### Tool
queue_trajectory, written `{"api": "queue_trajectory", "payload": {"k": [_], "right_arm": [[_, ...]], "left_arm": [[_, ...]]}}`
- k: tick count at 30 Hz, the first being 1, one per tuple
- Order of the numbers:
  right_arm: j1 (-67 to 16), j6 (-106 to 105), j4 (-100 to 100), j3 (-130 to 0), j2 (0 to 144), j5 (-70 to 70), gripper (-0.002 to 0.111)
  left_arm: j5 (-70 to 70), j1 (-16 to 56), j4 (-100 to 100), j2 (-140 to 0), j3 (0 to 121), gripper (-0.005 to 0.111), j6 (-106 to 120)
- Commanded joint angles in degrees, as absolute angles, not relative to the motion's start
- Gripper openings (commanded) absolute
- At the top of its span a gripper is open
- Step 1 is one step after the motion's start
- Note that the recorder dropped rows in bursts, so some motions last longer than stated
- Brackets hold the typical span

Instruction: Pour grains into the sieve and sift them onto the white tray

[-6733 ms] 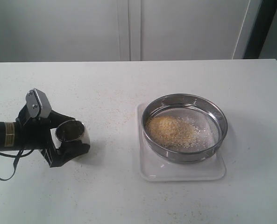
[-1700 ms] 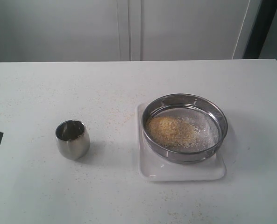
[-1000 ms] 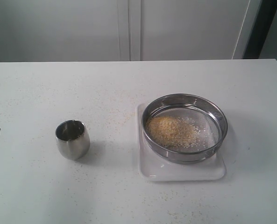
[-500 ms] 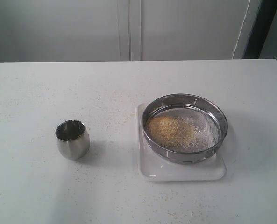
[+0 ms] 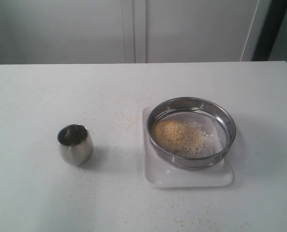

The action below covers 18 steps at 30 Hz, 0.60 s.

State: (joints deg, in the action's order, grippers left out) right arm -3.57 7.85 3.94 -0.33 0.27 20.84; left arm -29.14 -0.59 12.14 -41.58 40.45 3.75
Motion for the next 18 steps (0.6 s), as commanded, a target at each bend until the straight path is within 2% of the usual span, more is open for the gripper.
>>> {"api": "queue_trajectory", "payload": {"k": [1, 12, 18], "right_arm": [[-3.5, 8.0, 4.3, 0.0, 0.0, 20.0, 0.0], [-3.5, 8.0, 4.3, 0.0, 0.0, 20.0, 0.0], [-3.5, 8.0, 4.3, 0.0, 0.0, 20.0, 0.0]], "left_arm": [[-27.9, -0.8, 12.3, -38.0, 40.7, 0.0, 4.9], [-20.8, -0.8, 12.3, -30.6, 33.3, 0.0, 4.9], [-21.9, -0.8, 12.3, -29.3, 32.0, 0.0, 4.9]]}}
